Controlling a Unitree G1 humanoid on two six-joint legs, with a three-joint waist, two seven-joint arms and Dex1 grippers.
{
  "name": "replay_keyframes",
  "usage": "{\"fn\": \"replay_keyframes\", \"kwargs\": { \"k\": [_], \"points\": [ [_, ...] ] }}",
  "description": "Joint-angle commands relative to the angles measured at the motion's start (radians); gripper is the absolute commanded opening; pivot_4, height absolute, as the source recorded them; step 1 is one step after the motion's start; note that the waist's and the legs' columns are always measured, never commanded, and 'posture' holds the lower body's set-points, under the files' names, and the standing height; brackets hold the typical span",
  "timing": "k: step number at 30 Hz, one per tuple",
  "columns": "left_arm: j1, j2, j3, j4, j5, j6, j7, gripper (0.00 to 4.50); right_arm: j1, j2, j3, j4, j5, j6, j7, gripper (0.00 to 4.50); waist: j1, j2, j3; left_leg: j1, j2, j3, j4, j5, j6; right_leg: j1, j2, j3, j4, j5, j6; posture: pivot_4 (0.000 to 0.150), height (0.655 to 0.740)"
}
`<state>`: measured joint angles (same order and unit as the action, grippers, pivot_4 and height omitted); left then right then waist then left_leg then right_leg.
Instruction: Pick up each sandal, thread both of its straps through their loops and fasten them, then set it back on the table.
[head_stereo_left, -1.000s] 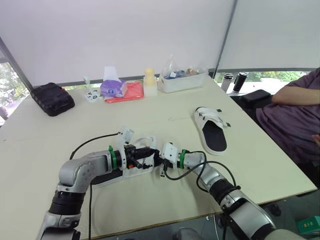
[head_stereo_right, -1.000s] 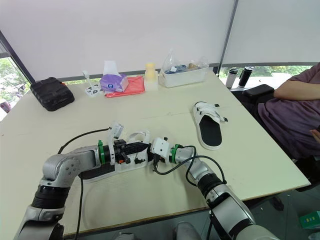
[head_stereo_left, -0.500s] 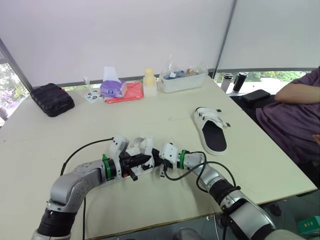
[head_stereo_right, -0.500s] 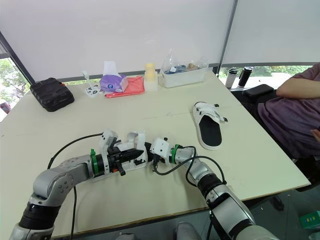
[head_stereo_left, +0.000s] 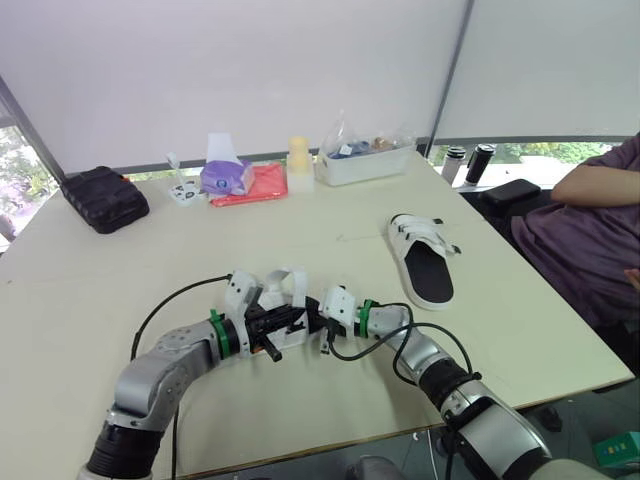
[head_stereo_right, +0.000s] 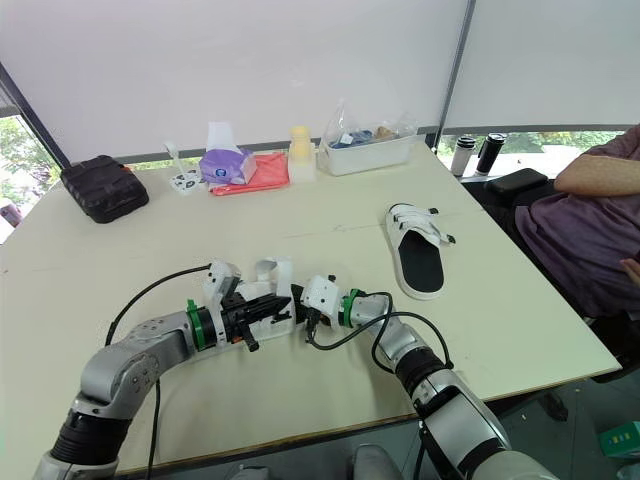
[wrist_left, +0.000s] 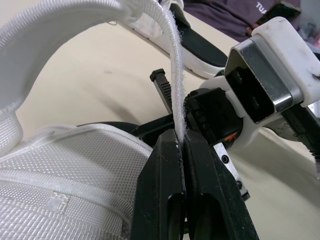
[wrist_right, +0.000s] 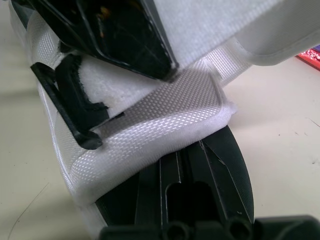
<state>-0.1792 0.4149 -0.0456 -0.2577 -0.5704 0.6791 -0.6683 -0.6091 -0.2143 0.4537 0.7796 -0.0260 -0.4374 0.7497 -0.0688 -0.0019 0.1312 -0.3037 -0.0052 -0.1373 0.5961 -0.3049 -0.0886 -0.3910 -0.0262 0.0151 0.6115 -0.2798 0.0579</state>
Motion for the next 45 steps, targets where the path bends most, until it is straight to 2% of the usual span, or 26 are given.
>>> {"fn": "replay_keyframes", "kwargs": {
  "k": [1, 8, 13, 16, 23, 28, 36, 39, 43, 44, 45],
  "points": [
    [0.025, 0.015, -0.013, -0.029, 0.010, -0.014, -0.019, 0.06, 0.103, -0.045, 0.054, 0.244, -0.134, 0.127, -0.015, 0.00, 0.000, 0.000, 0.000, 0.000, 0.000, 0.000, 0.000, 0.000, 0.000, 0.000, 0.000, 0.000, 0.000, 0.000, 0.000, 0.150, 0.7400],
    [0.088, 0.110, -0.034, -0.034, 0.046, -0.038, -0.090, 0.06, 0.103, -0.046, 0.055, 0.245, -0.134, 0.127, -0.013, 0.00, -0.001, 0.001, -0.001, 0.000, 0.000, 0.000, 0.000, 0.000, 0.000, 0.000, 0.000, 0.000, 0.000, 0.000, 0.000, 0.150, 0.7400],
    [0.075, 0.114, -0.024, 0.000, 0.061, -0.072, -0.097, 0.06, 0.101, -0.041, 0.058, 0.248, -0.136, 0.125, -0.015, 0.00, -0.002, 0.001, -0.001, 0.000, 0.000, 0.001, 0.000, 0.000, 0.000, -0.001, -0.001, 0.000, -0.001, 0.000, 0.000, 0.150, 0.7400],
    [0.047, 0.107, -0.013, 0.014, 0.040, -0.060, -0.105, 0.87, 0.099, -0.040, 0.059, 0.250, -0.138, 0.123, -0.016, 0.00, -0.002, 0.001, -0.001, -0.001, 0.000, 0.002, 0.000, 0.000, 0.000, -0.001, -0.001, -0.002, -0.002, 0.000, 0.000, 0.150, 0.7400],
    [-0.002, 0.112, 0.047, 0.017, -0.031, 0.019, -0.102, 4.08, 0.101, -0.041, 0.062, 0.252, -0.140, 0.122, -0.016, 0.00, -0.001, 0.002, -0.001, -0.003, 0.001, 0.000, 0.000, 0.000, 0.000, -0.001, 0.000, -0.006, -0.009, 0.000, 0.000, 0.150, 0.7400],
    [-0.066, 0.123, 0.110, 0.025, -0.098, 0.086, -0.093, 4.08, 0.100, -0.041, 0.064, 0.254, -0.142, 0.121, -0.015, 0.00, -0.001, 0.002, -0.001, -0.002, 0.001, -0.002, -0.001, 0.000, 0.000, 0.000, -0.001, -0.006, -0.010, 0.000, 0.000, 0.150, 0.7400],
    [-0.163, 0.065, 0.097, 0.115, -0.084, 0.097, -0.054, 4.08, 0.093, -0.030, 0.066, 0.260, -0.143, 0.123, -0.019, 0.00, 0.000, 0.002, -0.001, 0.000, 0.001, -0.002, -0.002, 0.000, 0.000, 0.002, -0.001, -0.003, -0.009, 0.000, 0.000, 0.150, 0.7400],
    [-0.175, 0.040, 0.097, 0.115, -0.099, 0.110, -0.048, 2.81, 0.095, -0.030, 0.064, 0.257, -0.141, 0.124, -0.021, 0.00, -0.001, 0.001, -0.001, 0.000, 0.001, -0.002, -0.002, 0.000, 0.000, 0.002, 0.000, -0.003, -0.008, 0.000, 0.000, 0.150, 0.7400],
    [-0.184, 0.016, 0.122, 0.106, -0.133, 0.143, -0.031, 0.93, 0.106, -0.037, 0.063, 0.249, -0.139, 0.124, -0.021, 0.00, -0.001, 0.002, -0.001, 0.001, 0.000, -0.002, -0.002, 0.000, 0.001, 0.002, 0.000, -0.002, -0.007, 0.000, 0.000, 0.150, 0.7400],
    [-0.185, 0.015, 0.124, 0.102, -0.136, 0.150, -0.030, 0.31, 0.109, -0.038, 0.062, 0.249, -0.139, 0.123, -0.021, 0.00, -0.001, 0.001, -0.001, 0.001, 0.000, -0.002, -0.002, 0.000, 0.001, 0.002, 0.000, -0.002, -0.007, 0.000, 0.000, 0.150, 0.7400],
    [-0.185, 0.016, 0.124, 0.097, -0.139, 0.158, -0.030, 0.03, 0.110, -0.039, 0.062, 0.248, -0.139, 0.123, -0.020, 0.00, -0.001, 0.001, -0.001, 0.001, 0.000, -0.002, -0.002, 0.000, 0.001, 0.002, 0.000, -0.002, -0.007, 0.000, 0.000, 0.150, 0.7400]
  ]
}}
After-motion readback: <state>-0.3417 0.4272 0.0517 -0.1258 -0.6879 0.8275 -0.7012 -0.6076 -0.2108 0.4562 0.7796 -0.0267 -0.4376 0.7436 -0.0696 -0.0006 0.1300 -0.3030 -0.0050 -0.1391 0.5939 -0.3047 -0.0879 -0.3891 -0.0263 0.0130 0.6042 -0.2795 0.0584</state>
